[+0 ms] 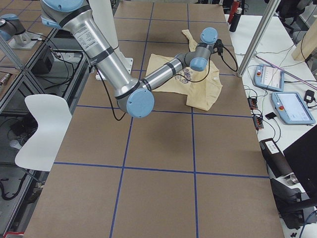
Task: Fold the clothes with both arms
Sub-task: 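Carry the grasped sleeve across the shirt body toward the collar with the right gripper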
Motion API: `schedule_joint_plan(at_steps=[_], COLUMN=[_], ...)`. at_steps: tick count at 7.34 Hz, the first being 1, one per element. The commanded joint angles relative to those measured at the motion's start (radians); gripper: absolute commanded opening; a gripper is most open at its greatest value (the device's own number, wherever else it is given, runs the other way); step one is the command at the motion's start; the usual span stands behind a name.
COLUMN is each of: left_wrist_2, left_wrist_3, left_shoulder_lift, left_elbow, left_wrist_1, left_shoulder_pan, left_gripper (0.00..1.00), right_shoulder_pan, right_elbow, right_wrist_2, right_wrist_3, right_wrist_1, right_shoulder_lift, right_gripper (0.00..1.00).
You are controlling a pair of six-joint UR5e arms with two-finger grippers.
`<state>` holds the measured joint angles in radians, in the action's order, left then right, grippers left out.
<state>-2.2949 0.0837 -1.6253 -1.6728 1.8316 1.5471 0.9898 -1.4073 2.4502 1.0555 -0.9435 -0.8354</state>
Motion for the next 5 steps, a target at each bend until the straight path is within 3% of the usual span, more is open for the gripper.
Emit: schedule_joint_plan(at_steps=[1,5], left_wrist_2=[0.0,-0.001], left_wrist_3=[0.001,-0.013], left_shoulder_lift=[-0.001,-0.004], left_elbow=[0.007,0.01], left_wrist_1=[0.0,0.0], left_shoulder_pan=[-0.001,-0.001], left_gripper=[1.0,1.0], right_shoulder_pan=[-0.135,-0.267], right_elbow=[0.205,0.33], right_wrist_2=[-0.161,-0.359], right_wrist_3=[0.0,-0.002], right_wrist_1=[-0.006,-0.008], right_shoulder_lift=[0.211,0.253], right_gripper=[0.0,0.0])
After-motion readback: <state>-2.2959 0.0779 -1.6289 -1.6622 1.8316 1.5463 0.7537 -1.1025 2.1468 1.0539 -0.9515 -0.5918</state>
